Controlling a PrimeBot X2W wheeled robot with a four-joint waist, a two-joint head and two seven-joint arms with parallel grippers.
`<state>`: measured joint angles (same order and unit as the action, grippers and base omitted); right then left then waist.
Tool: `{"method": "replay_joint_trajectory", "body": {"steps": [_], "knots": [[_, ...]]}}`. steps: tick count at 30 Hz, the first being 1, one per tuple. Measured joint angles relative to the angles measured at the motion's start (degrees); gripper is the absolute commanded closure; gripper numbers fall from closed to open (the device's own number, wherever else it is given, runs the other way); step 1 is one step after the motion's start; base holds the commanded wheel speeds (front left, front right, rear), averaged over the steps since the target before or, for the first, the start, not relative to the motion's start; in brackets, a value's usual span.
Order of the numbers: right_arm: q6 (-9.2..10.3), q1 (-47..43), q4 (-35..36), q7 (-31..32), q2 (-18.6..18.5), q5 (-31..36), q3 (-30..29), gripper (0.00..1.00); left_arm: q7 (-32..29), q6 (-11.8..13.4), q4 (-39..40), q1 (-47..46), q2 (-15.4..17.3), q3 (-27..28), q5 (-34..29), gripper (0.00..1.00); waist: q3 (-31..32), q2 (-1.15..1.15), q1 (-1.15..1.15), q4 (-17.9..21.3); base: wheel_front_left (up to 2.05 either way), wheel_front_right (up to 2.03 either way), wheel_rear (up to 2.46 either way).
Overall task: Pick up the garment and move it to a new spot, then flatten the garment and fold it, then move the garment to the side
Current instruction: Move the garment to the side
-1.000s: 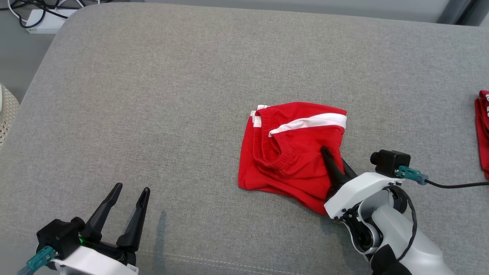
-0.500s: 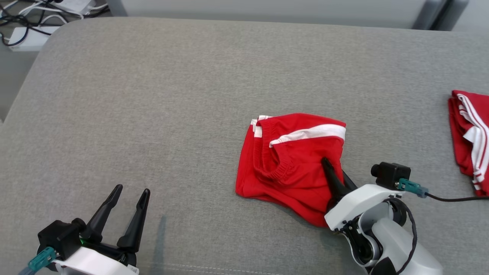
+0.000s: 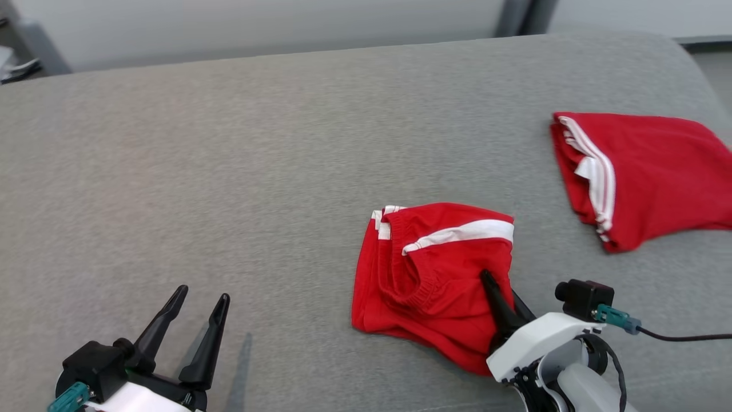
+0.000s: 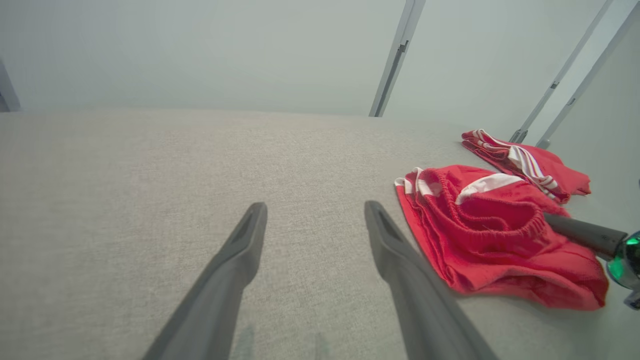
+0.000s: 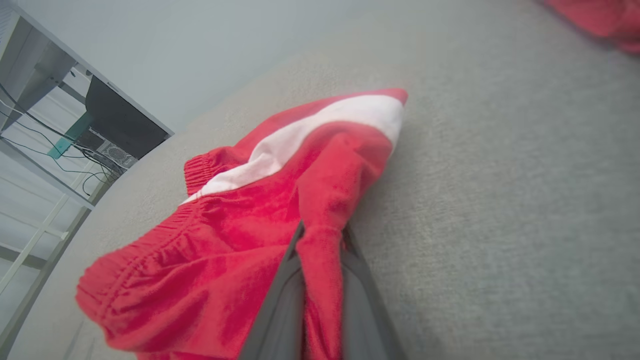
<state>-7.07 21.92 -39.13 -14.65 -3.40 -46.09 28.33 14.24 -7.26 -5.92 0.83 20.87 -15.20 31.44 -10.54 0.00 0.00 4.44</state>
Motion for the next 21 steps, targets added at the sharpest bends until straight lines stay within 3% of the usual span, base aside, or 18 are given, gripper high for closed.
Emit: {"method": "replay_joint_trajectory", "body": {"steps": [12,21], "knots": [[0.00,-3.86,2.68,0.00,0.04,2.33,-1.93,1.00,0.01,0.00,2.46,2.45,0.16,0.65,-1.19,0.00,-0.18,0.00,0.00,11.42,0.00,0.00,0.00],[0.00,2.24,2.23,0.01,0.15,10.95,-2.54,1.00,0.01,0.00,4.70,3.74,3.49,0.83,-0.97,0.00,-4.46,0.00,0.00,12.78,0.00,0.00,0.00]]}}
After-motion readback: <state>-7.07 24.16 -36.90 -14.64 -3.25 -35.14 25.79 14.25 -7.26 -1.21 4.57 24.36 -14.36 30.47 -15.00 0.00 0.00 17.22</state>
